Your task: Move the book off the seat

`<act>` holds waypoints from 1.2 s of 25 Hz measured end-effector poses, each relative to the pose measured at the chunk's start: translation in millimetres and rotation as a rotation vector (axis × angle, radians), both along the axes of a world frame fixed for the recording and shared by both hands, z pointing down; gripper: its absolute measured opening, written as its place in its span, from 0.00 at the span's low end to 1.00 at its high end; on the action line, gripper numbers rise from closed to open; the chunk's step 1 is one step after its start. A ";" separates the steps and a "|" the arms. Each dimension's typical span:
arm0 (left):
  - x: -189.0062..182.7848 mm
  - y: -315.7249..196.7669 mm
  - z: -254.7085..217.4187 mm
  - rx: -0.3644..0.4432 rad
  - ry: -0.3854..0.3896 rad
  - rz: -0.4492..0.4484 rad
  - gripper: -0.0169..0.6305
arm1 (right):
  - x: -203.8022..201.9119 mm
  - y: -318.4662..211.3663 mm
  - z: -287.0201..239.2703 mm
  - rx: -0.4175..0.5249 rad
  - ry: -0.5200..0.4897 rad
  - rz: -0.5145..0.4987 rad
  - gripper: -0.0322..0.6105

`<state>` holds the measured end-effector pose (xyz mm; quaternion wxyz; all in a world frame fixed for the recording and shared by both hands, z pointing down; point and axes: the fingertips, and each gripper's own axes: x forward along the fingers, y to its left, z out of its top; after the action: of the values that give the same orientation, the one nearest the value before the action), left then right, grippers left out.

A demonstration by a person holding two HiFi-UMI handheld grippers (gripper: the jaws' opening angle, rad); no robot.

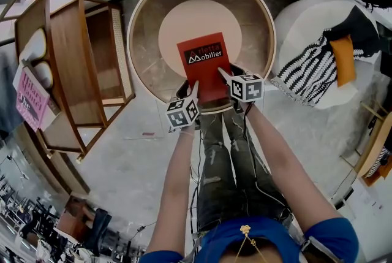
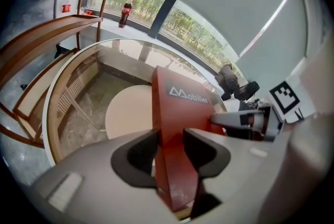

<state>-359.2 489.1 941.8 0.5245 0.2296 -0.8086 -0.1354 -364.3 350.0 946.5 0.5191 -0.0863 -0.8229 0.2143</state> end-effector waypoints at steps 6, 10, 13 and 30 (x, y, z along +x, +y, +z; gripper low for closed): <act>0.2 -0.6 1.4 -0.010 0.005 -0.003 0.27 | 0.1 -0.2 0.9 0.001 0.002 -0.001 0.35; 0.2 -1.0 0.8 -0.015 0.008 -0.006 0.27 | 0.1 -0.1 0.3 0.005 0.005 -0.005 0.35; 0.7 -1.6 1.0 -0.012 0.009 -0.005 0.27 | 0.4 -0.7 0.4 0.005 0.007 -0.004 0.35; 0.4 -1.6 2.0 -0.011 0.005 -0.012 0.27 | 0.1 -0.5 1.2 0.012 0.008 -0.005 0.35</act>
<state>-358.8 487.6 943.7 0.5269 0.2215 -0.8095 -0.1344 -364.2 349.5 947.7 0.5233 -0.0845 -0.8219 0.2084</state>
